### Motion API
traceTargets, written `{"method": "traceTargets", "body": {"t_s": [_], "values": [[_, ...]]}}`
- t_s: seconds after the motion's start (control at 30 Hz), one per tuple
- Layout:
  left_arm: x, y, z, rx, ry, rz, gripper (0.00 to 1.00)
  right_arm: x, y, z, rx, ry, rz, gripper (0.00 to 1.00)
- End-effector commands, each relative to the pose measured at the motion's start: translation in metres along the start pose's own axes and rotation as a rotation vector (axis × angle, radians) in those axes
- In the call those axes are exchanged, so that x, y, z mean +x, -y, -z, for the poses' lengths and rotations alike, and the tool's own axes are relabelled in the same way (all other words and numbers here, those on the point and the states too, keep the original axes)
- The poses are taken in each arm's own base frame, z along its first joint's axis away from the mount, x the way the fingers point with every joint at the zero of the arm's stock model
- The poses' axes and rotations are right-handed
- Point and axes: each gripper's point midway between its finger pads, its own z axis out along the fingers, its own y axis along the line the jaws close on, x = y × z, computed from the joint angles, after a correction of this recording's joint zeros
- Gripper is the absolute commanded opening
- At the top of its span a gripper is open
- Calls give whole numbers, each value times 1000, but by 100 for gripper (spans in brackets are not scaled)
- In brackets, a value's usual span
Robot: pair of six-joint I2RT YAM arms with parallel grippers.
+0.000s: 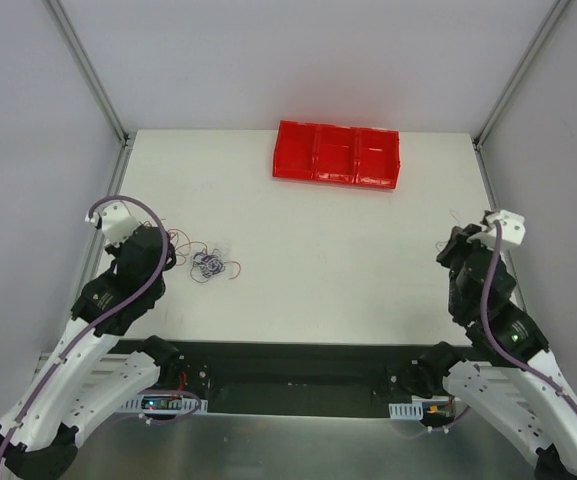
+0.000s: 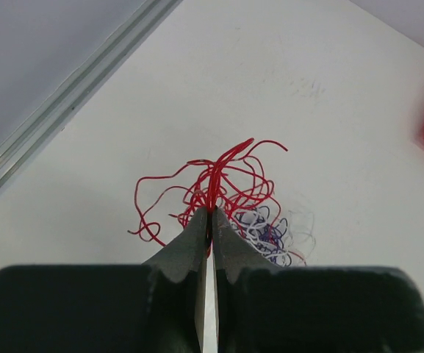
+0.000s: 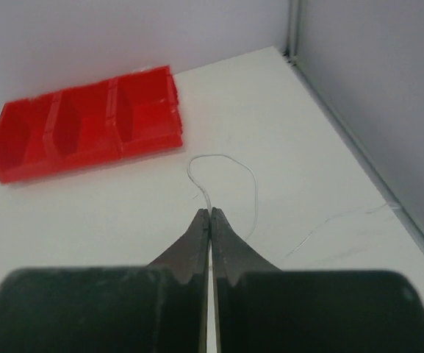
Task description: Untangle the cables
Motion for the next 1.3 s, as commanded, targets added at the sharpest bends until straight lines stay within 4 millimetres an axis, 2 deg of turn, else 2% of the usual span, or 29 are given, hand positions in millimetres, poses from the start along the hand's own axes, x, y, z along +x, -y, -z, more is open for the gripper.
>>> {"method": "traceTargets", "body": {"t_s": [0.0, 0.07, 0.23, 0.4, 0.47, 0.57, 0.73, 0.8, 0.87, 0.93, 1.03, 1.17, 1.2, 1.27], "values": [[16, 15, -5, 32, -81, -69, 0, 10, -65, -1, -303, -62, 53, 0], [27, 25, -6, 67, -136, -90, 6, 13, -86, 4, -407, -93, 60, 0], [54, 46, -9, 139, -242, -115, 10, 3, -101, 1, -439, -95, 70, 0], [81, 61, -10, 184, -344, -114, 13, -12, -123, -17, -421, -117, 97, 0], [93, 66, -10, 203, -383, -101, 13, -19, -137, -31, -417, -125, 103, 0], [114, 76, -7, 244, -457, -67, 13, -44, -159, -50, -435, -75, 78, 0], [141, 94, 4, 352, -574, -57, 15, -80, -181, -91, -420, -43, 50, 1], [145, 97, 7, 385, -587, -52, 18, -95, -185, -105, -416, -20, 37, 1], [149, 100, 11, 422, -598, -43, 30, -114, -191, -117, -424, 13, 14, 0], [150, 106, 16, 475, -597, -23, 41, -123, -192, -132, -409, 26, 9, 0], [149, 110, 22, 530, -593, -7, 51, -129, -192, -155, -385, 43, 19, 0], [144, 114, 27, 576, -585, -20, 56, -124, -198, -194, -361, 63, 38, 0], [144, 115, 29, 584, -589, -24, 56, -130, -199, -203, -358, 86, 35, 0], [142, 118, 32, 609, -593, -25, 57, -123, -203, -226, -342, 73, 41, 0]]}}
